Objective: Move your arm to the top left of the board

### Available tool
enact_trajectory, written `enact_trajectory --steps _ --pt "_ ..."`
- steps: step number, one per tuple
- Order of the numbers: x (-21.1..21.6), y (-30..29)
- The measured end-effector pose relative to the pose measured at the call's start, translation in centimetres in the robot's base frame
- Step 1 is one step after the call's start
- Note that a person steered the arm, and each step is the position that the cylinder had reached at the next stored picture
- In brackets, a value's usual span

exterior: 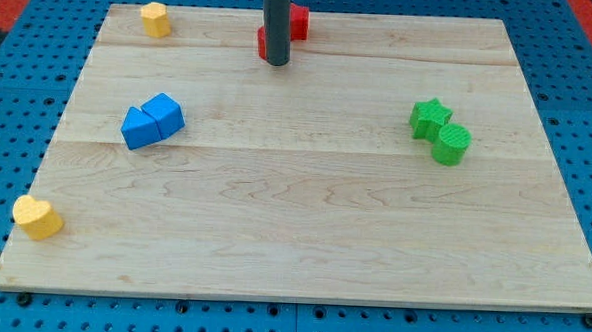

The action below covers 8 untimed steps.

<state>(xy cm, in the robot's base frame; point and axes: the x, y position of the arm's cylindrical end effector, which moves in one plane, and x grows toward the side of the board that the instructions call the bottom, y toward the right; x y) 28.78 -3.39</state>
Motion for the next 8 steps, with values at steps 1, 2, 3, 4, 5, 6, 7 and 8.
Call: enact_trajectory --steps 1,2,3,4,5,6,7,8 --pt "-0.1 -2.6" --pt "-0.7 -3.0" --pt "-2.5 1.0" --pt "-0.4 -2.8" --pt "-1.7 -10.4" --pt "-9.2 -9.2" --pt "-8.7 -14.6" --pt "-3.7 -21.4"
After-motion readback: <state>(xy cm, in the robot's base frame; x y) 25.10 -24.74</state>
